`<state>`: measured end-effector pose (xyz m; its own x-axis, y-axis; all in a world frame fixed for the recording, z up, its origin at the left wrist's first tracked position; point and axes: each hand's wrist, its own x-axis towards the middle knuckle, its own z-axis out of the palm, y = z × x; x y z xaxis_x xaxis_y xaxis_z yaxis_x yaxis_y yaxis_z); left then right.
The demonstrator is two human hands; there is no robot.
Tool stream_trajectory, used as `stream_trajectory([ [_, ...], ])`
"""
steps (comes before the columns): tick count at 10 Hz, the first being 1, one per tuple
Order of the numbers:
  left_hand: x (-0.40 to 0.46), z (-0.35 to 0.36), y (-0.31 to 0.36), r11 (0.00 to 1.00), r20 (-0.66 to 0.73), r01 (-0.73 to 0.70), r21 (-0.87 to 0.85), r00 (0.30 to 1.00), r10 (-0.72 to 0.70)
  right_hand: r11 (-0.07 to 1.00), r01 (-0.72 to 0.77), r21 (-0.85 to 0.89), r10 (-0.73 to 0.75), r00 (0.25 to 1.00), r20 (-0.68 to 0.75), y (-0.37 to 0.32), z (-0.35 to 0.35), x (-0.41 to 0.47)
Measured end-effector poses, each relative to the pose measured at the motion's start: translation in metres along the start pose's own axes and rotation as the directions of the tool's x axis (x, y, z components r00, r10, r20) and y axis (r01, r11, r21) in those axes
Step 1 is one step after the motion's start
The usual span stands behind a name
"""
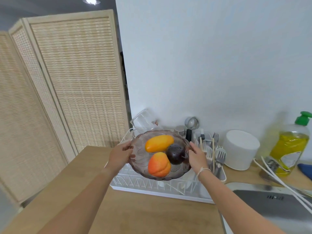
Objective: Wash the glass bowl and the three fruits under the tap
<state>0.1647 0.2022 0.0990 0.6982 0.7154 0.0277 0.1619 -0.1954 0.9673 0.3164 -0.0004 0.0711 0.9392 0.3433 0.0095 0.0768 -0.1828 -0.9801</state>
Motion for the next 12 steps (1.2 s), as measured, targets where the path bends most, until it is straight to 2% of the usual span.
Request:
stream_trajectory([
  [2,0.005,0.006,-0.002,0.987,0.01,-0.038,0.155,0.999,0.037,1.0,-0.003,-0.01,0.002,1.0,-0.031,0.006,0.003,0.005],
  [4,0.005,0.009,-0.009,0.975,-0.031,-0.064,0.213,0.997,0.072,0.999,-0.002,-0.033,0.001,0.999,-0.038,0.01,0.005,0.009],
  [5,0.004,0.01,-0.012,0.982,-0.006,-0.037,0.186,0.999,0.039,0.999,-0.002,-0.034,0.0,0.999,-0.04,0.009,0.006,0.009],
  [9,0.006,0.014,-0.013,0.971,-0.039,-0.044,0.237,0.998,0.054,0.989,0.009,-0.148,-0.013,1.0,-0.024,0.008,0.003,0.01],
  [11,-0.01,0.011,-0.01,0.978,0.0,-0.03,0.206,1.0,0.031,0.981,0.005,-0.193,-0.003,1.0,0.012,0.004,0.002,-0.001],
  [12,-0.016,0.012,-0.001,0.984,-0.033,-0.067,0.167,0.997,0.074,0.981,0.058,-0.183,-0.059,0.998,-0.003,-0.001,0.001,-0.004],
])
